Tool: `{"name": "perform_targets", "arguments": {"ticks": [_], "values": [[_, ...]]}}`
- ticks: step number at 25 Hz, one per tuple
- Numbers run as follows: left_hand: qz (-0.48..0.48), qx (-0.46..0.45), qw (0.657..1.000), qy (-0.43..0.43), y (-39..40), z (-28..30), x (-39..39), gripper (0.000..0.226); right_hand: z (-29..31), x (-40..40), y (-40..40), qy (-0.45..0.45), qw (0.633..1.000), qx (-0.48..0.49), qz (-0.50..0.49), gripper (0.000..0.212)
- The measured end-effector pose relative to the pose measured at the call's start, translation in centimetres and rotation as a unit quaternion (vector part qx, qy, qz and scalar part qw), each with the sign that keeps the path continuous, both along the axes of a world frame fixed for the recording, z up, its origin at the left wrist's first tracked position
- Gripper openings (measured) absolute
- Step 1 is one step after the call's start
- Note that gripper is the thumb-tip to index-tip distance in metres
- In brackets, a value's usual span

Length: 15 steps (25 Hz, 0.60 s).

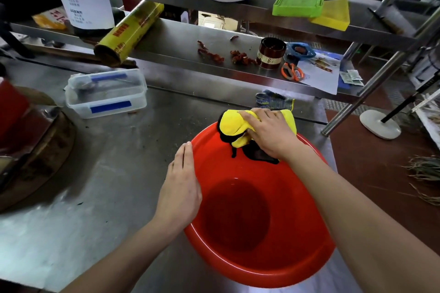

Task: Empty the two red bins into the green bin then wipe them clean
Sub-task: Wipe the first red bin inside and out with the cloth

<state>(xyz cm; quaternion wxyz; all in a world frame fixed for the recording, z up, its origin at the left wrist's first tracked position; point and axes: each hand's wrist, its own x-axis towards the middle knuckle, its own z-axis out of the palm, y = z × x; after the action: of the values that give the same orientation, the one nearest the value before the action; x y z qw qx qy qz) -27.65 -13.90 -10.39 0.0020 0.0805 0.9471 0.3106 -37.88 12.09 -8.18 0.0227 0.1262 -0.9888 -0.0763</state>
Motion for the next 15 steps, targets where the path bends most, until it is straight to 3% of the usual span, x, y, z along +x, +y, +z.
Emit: {"name": "perform_targets", "arguments": {"ticks": [6, 15], "values": [[-0.018, 0.004, 1.0, 0.019, 0.2, -0.1, -0.4, 0.079, -0.5, 3.4, 2.9, 0.007, 0.999, 0.004, -0.033, 0.062], [-0.03, 0.012, 0.999, 0.025, 0.6, 0.0, -0.5, 0.075, -0.1, 11.7, 6.5, 0.018, 0.971, -0.096, -0.219, 0.061]]}}
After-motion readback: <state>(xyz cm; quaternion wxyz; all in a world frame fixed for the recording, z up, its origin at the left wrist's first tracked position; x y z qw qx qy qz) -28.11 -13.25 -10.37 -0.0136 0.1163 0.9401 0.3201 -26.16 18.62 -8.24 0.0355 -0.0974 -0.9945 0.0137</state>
